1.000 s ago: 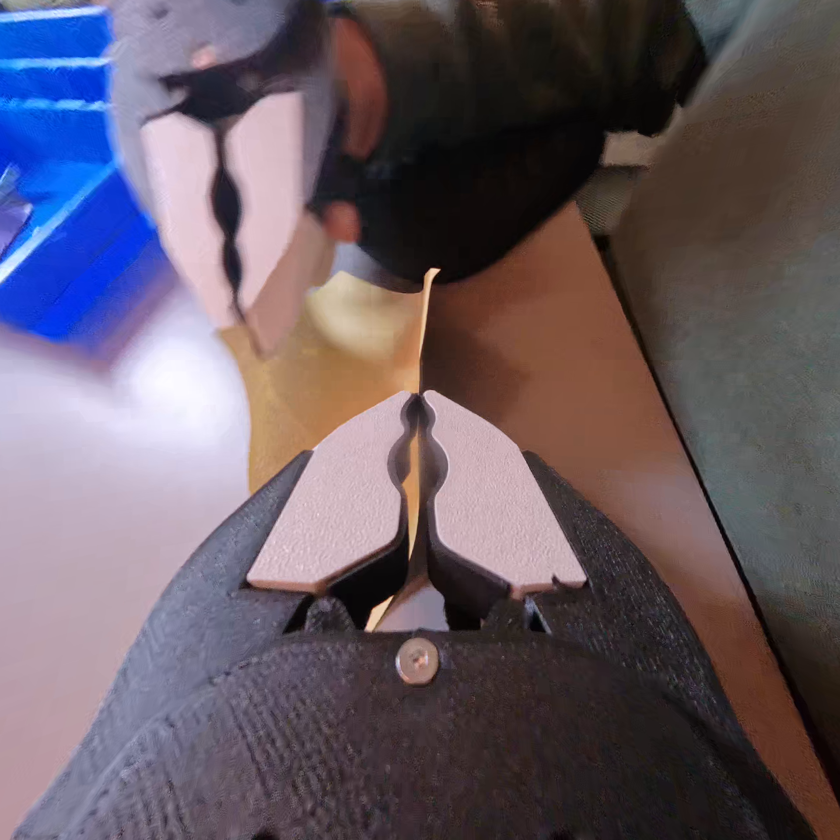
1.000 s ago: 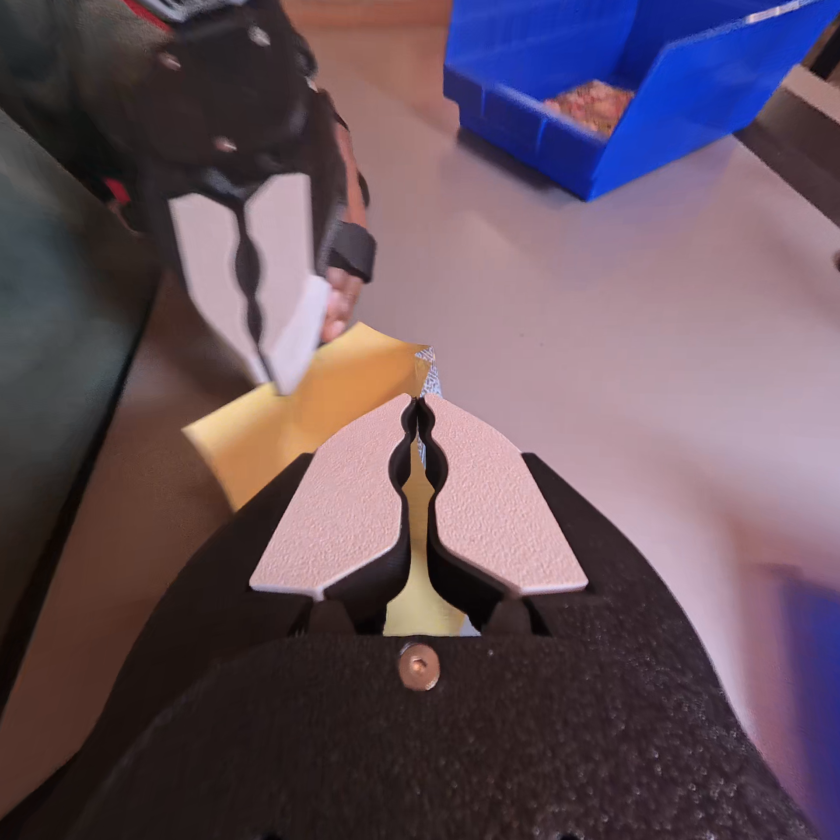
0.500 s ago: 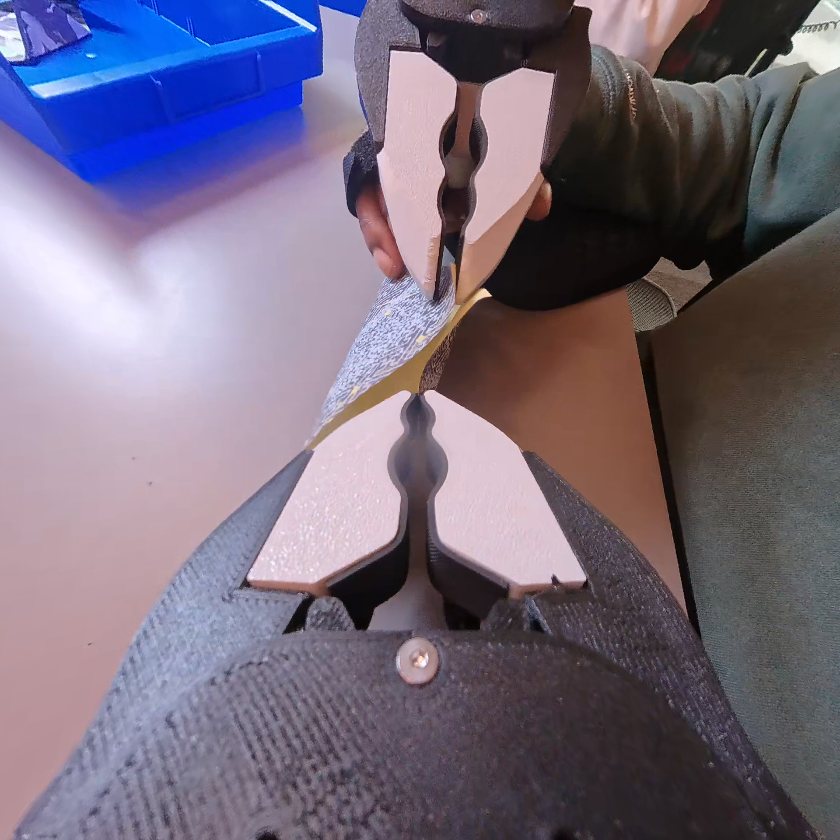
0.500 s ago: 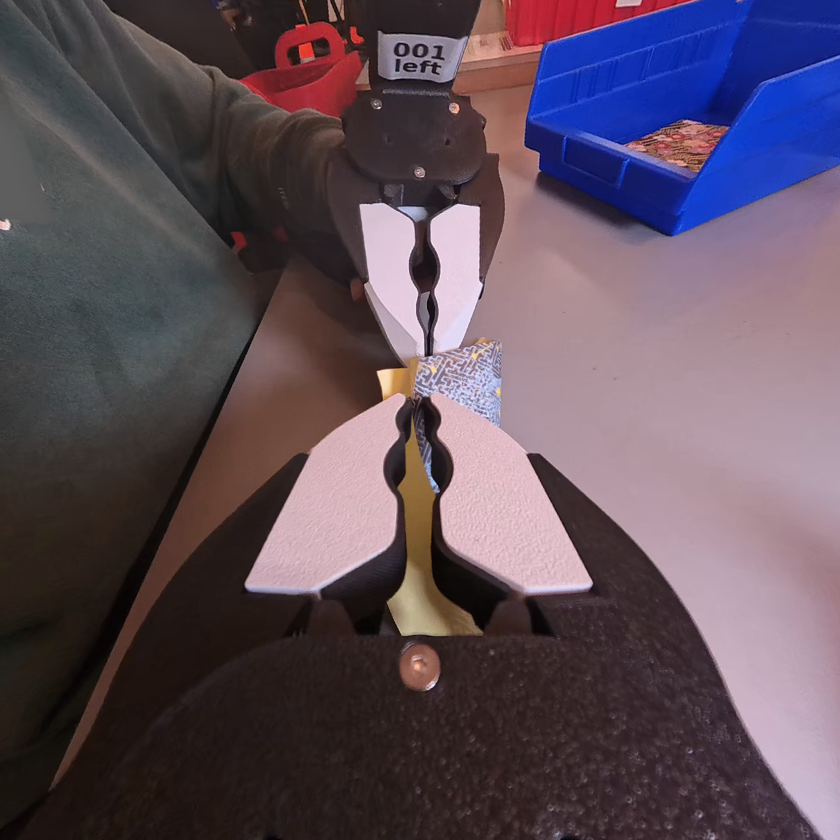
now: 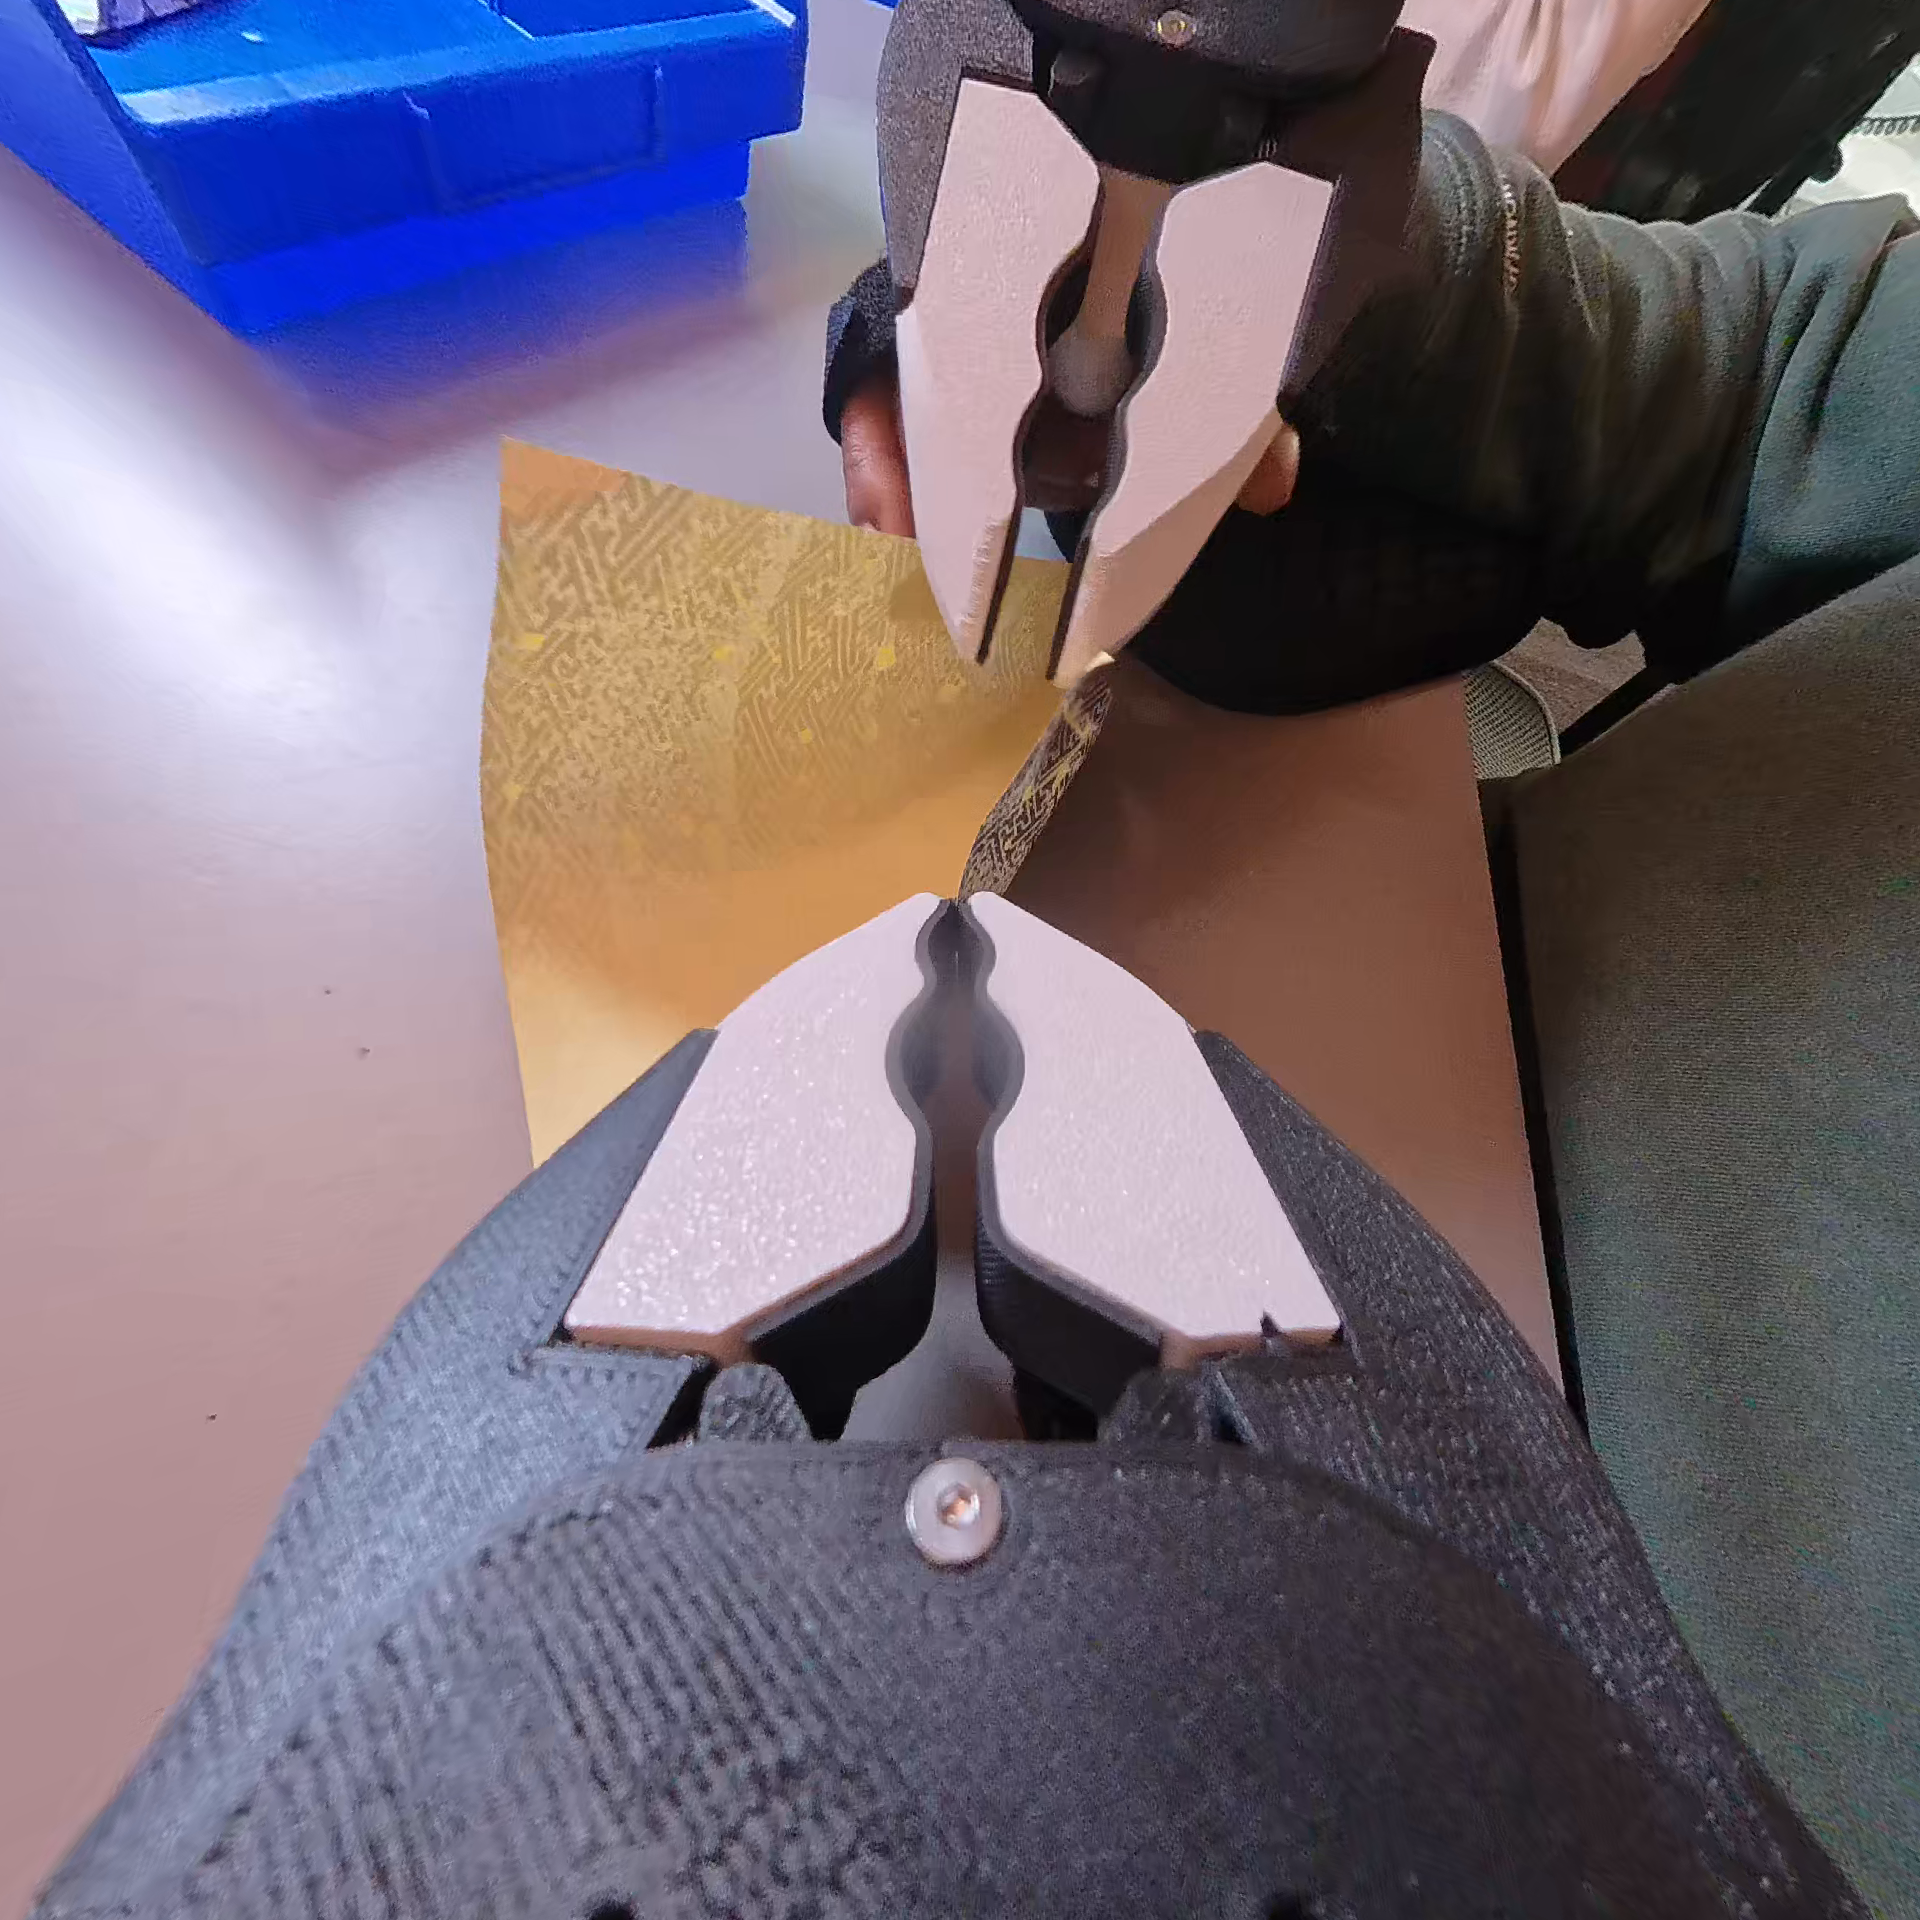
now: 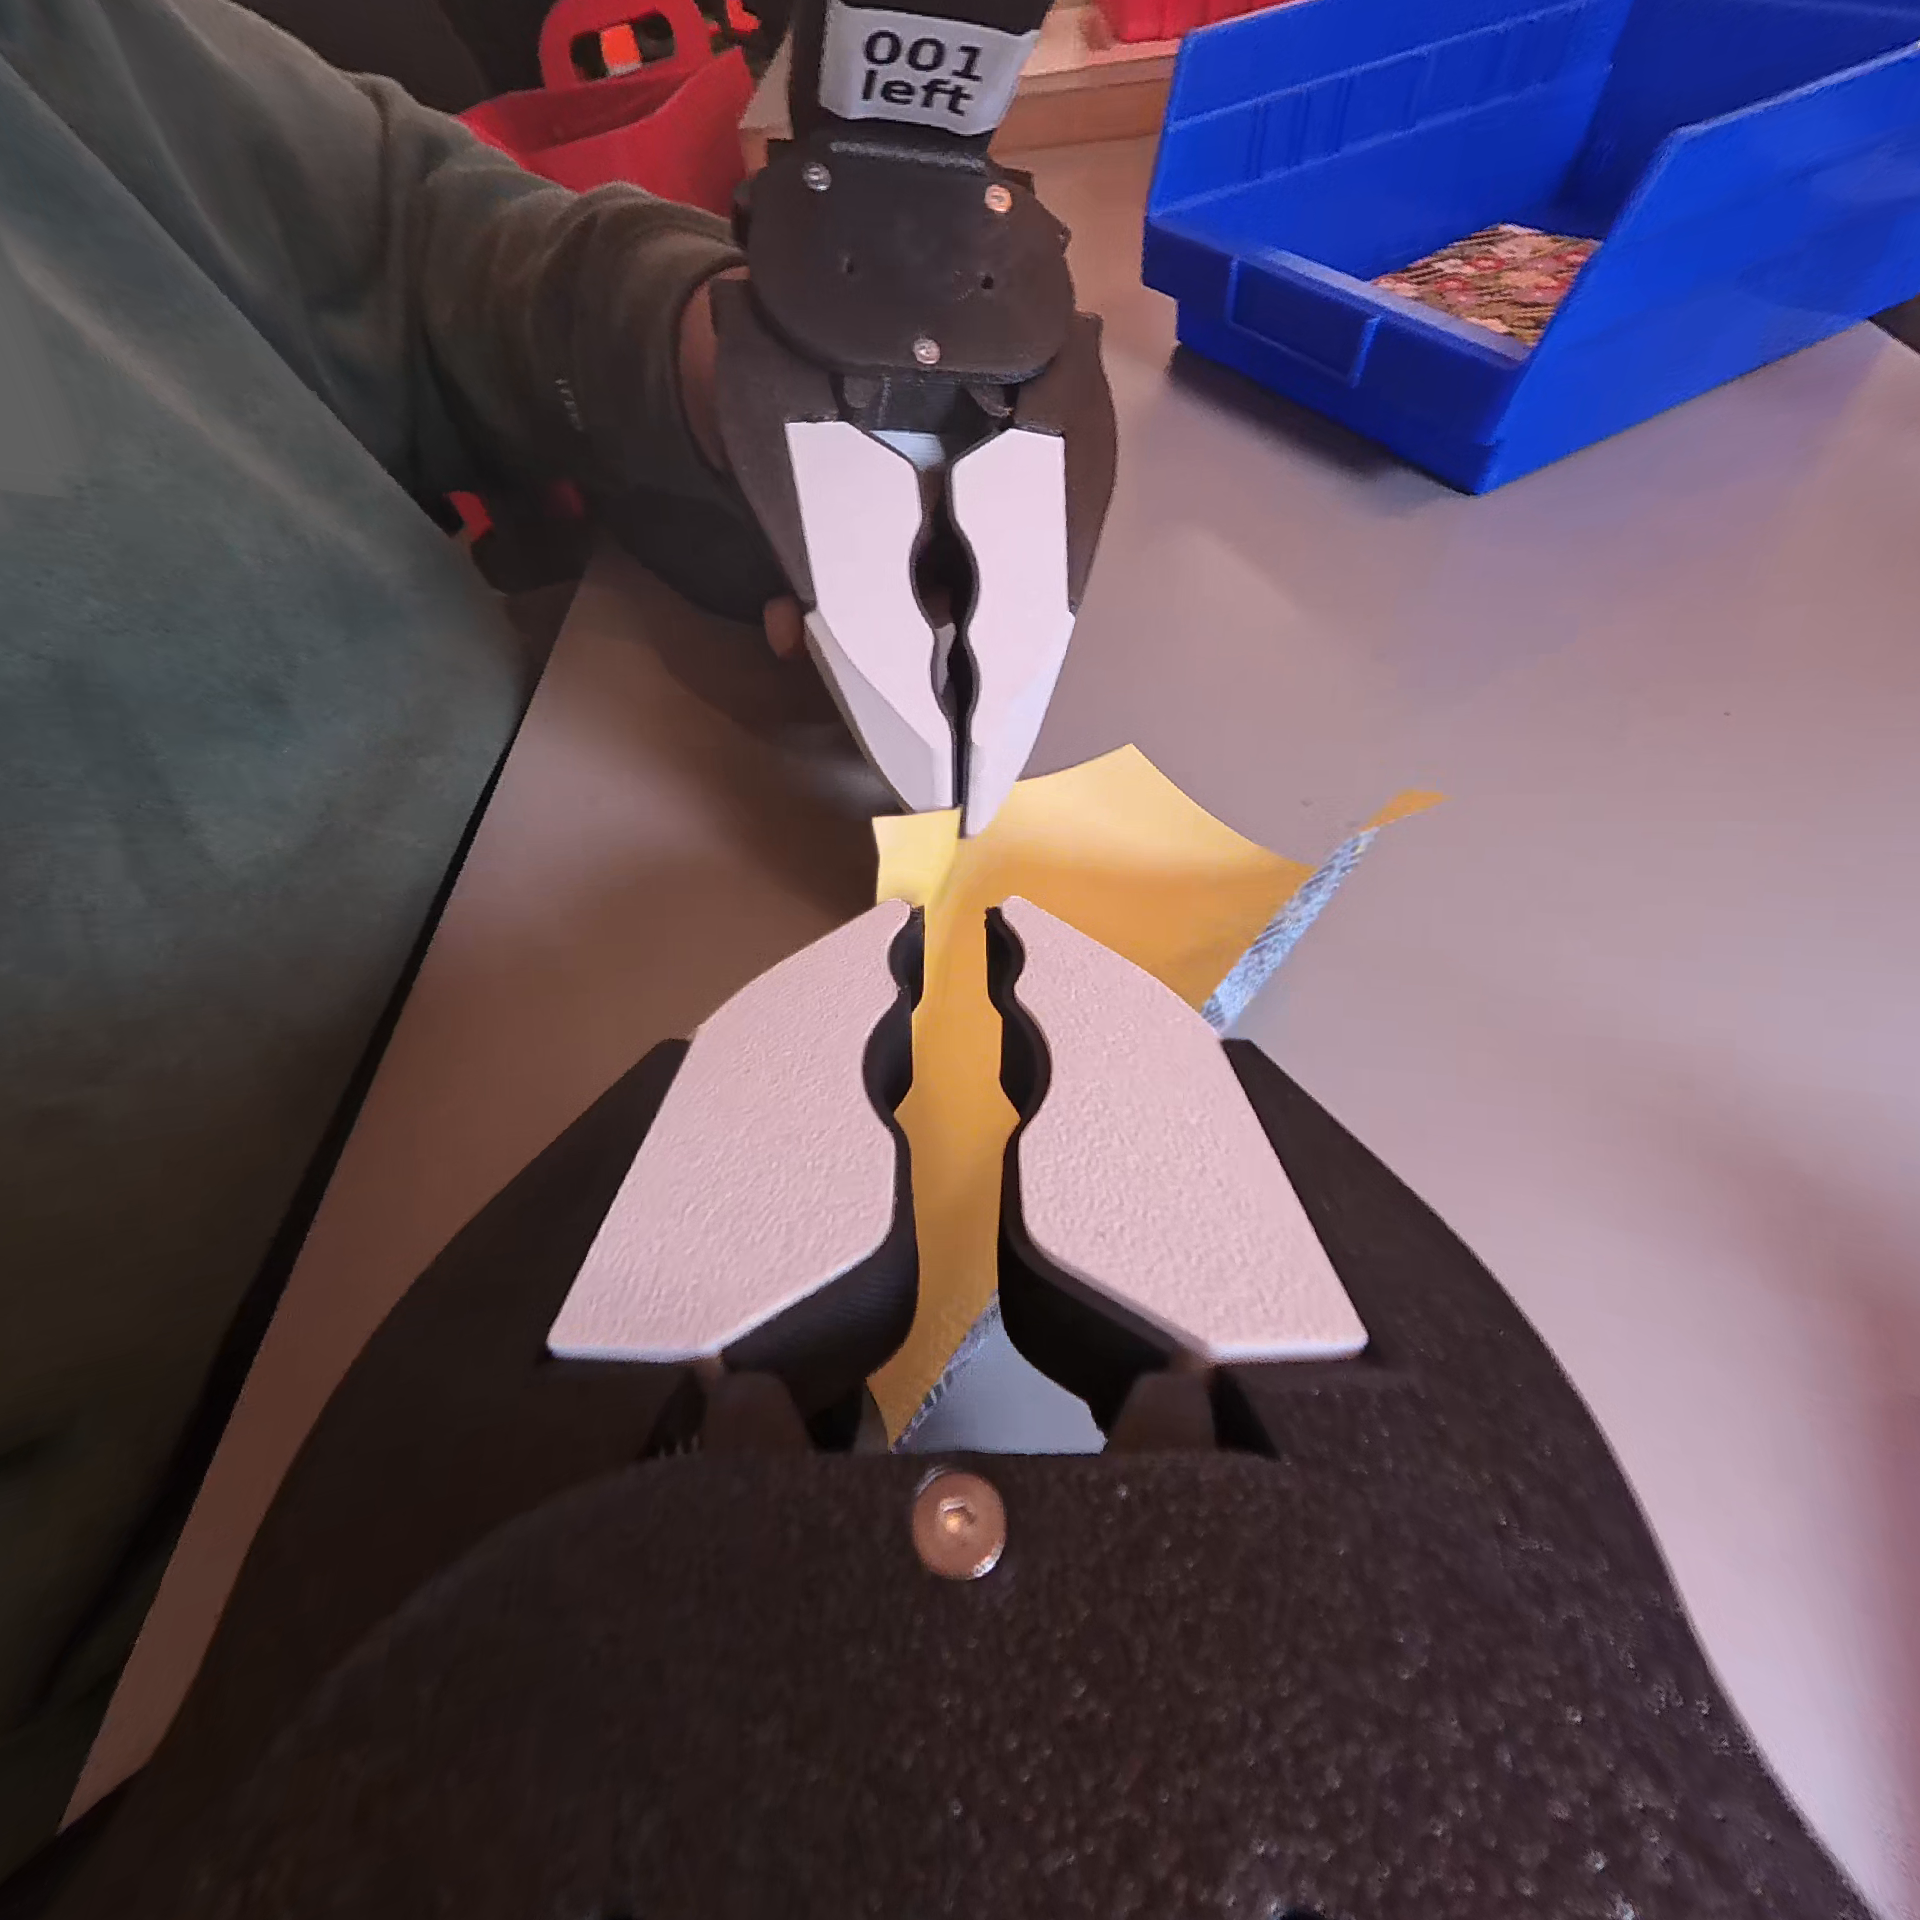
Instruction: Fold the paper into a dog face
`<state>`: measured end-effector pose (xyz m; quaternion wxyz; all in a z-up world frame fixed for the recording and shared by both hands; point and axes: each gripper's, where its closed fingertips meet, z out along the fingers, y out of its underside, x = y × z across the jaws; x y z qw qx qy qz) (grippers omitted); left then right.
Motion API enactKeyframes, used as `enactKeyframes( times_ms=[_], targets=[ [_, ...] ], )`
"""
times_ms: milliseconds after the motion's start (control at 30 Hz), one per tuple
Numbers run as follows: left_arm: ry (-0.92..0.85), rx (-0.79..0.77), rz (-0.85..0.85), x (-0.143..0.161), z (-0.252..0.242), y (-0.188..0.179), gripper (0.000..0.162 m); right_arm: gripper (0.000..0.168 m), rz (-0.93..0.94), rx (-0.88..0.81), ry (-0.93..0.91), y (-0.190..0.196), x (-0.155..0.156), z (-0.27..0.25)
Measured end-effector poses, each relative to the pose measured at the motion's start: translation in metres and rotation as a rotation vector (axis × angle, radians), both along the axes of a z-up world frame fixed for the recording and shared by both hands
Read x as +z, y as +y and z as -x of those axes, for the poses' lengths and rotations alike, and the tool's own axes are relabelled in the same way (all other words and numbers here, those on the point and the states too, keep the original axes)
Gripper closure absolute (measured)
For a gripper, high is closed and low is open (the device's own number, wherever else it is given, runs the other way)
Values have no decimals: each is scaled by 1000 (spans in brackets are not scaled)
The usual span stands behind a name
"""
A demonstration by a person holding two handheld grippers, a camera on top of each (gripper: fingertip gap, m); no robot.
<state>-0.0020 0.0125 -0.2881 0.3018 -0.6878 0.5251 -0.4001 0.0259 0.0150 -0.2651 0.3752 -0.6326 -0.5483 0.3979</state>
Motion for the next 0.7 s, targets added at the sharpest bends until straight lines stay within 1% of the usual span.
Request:
enactKeyframes(
  times_ms=[133,300,367,433,467,533,600,633,667,700],
  targets=[
    [-3,5,-10,2,1,2,162,153,23,-114,-34,20,-6,-7],
    [-19,22,-7,10,8,8,162,134,35,-346,-112,58,-17,-34],
    [-26,35,-6,13,13,13,162,130,56,-340,-82,57,-11,-38],
    [-32,49,-9,15,17,17,162,121,84,-248,-23,43,-1,-32],
    [-38,46,-2,16,18,17,162,118,65,-201,1,35,4,-27],
    [-61,15,10,18,17,13,162,116,-41,-152,-22,28,7,-16],
    [-55,-6,10,17,14,10,162,120,-144,-115,-83,26,3,-2],
    [-52,-17,9,16,13,8,162,129,-168,-80,-103,22,0,5],
    [-55,-33,14,16,12,5,162,144,-176,-41,-116,16,-2,11],
    [-64,-61,21,17,11,0,162,167,-172,-7,-136,12,-5,14]
  ],
)
